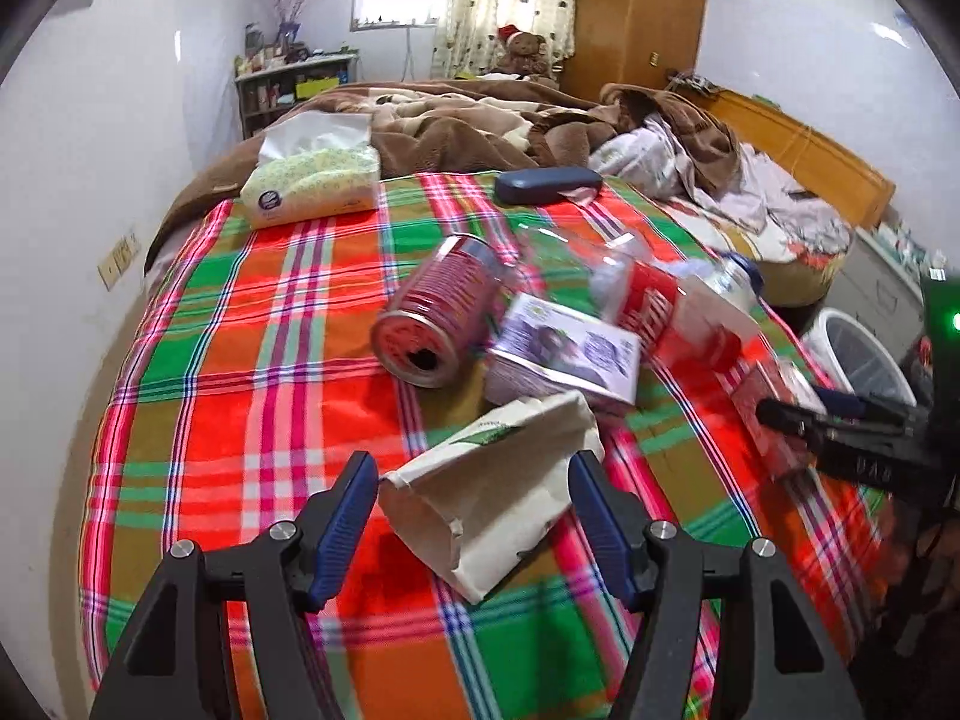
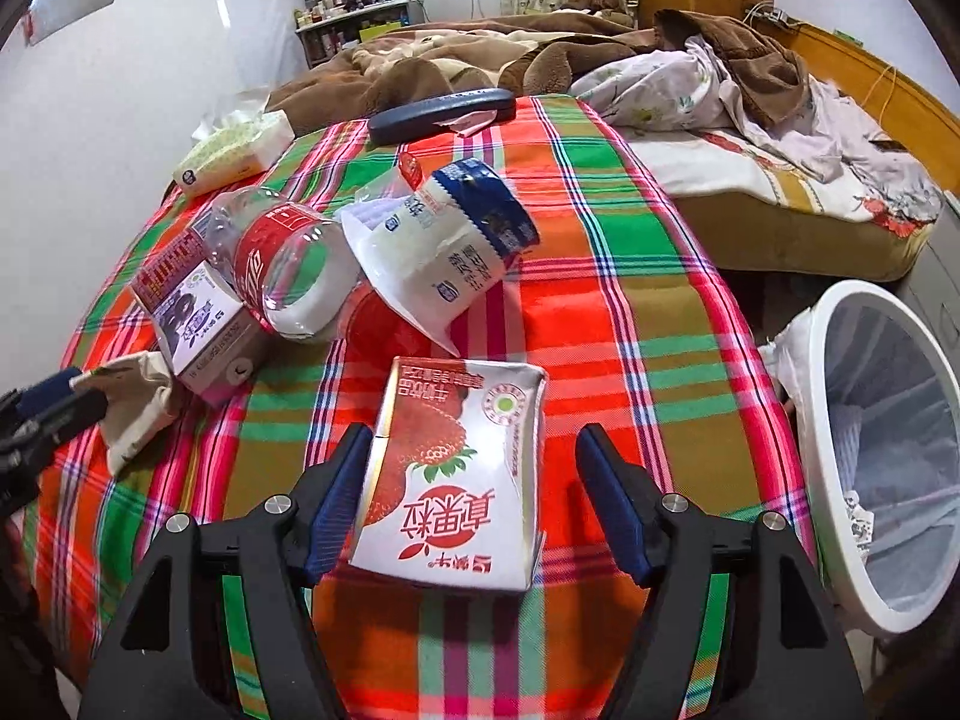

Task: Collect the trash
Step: 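Grasp the beige paper bag with the left tool while the right tool grasps the strawberry milk carton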

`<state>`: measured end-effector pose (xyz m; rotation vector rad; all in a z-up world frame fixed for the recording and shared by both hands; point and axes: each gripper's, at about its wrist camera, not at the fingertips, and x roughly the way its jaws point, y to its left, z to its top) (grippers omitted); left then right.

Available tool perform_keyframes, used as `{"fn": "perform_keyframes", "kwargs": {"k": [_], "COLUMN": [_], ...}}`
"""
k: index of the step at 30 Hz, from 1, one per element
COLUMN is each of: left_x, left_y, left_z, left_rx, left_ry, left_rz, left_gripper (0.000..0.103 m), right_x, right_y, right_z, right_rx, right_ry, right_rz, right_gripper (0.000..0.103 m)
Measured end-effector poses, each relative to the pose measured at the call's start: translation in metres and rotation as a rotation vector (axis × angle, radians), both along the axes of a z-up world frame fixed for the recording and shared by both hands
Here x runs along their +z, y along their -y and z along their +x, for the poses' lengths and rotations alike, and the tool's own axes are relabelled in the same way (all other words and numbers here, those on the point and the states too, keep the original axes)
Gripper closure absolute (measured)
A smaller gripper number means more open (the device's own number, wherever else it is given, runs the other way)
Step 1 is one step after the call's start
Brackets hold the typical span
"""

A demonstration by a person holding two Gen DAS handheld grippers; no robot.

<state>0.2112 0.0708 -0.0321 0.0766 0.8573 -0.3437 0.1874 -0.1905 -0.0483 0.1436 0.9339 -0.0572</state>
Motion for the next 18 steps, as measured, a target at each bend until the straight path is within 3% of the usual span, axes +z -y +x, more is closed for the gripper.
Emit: {"fn": "perform_keyframes", "kwargs": {"k": [1, 12, 14, 18], "left_x": [0.000, -0.005, -0.001, 0.005], "left_y": [0.005, 0.045, 0.052, 0.053], "left_z": [-0.005, -0.041, -0.047, -0.040], "left_rx": [-0.007, -0.136, -0.137, -0.111], "left_ry": [-0.004, -0.063, -0.020, 0.009], "left_rz": [0.000, -0.036, 0.004, 0.011], "left_gripper": [0.037, 0.037, 0.037, 0.035], "right_x": [0.000, 0.001, 0.001, -0.001], "right_y": [0.001, 0.016, 0.019, 0.024], "right_z": [-0.001, -0.008, -0.009, -0.011], "right_rx": [-0.003, -0.007, -0.008, -0.009], "right_ry": [-0.002, 0.012, 0.010, 0.009], "right_rz": [-0.005, 0.018, 0.024, 0.032], "right_gripper": [0.047, 0.047, 0.047, 0.047]}}
